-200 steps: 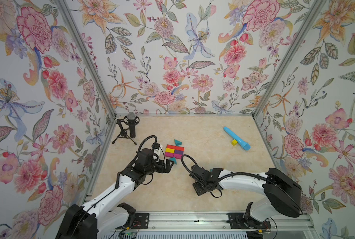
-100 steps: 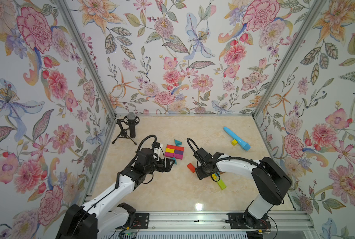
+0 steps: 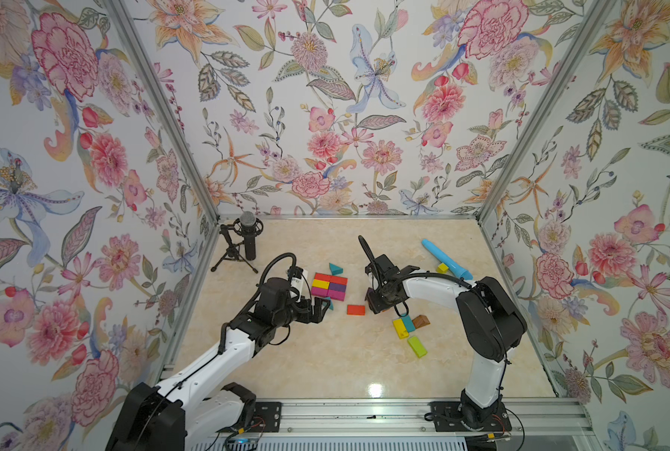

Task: Assemble a piece of candy with building blocks
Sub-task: Move the building blocks to the center of the board, then move the building block to the center of the board.

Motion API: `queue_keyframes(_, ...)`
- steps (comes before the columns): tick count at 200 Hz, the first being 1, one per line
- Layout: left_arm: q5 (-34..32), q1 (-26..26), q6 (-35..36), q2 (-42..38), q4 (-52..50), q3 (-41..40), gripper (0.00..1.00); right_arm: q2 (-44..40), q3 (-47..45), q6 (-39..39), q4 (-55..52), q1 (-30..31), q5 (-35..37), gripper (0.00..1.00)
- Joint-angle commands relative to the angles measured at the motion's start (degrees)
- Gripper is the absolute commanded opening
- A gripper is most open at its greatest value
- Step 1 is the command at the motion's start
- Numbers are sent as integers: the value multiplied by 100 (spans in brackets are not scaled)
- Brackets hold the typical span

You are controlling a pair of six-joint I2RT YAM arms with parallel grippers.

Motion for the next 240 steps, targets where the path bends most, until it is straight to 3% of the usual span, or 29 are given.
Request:
queue_keyframes(1,56,66,-28,71,28,128,99,-26,-52,-257,-226,-90,120,56)
queue_keyframes(33,150,57,-10,158,82,183,99,-285,-145,-170,-249,-99,39,67)
queue_keyframes(51,142,55,-10,151,73,237,99,-389,50,-147,-335,-90,-34,80)
queue_keyframes(73,125,55,-1,103,30,244,99,-516,436,-182,-499,-123,-21,86)
queue_keyframes(141,-32,64,107,248,-36,303,99,412,1477,-557,-748,-214,-532,85)
queue_keyframes(240,34,93,209,660,144,449,99,1075,1859,-755,-1061,-29,-234,80)
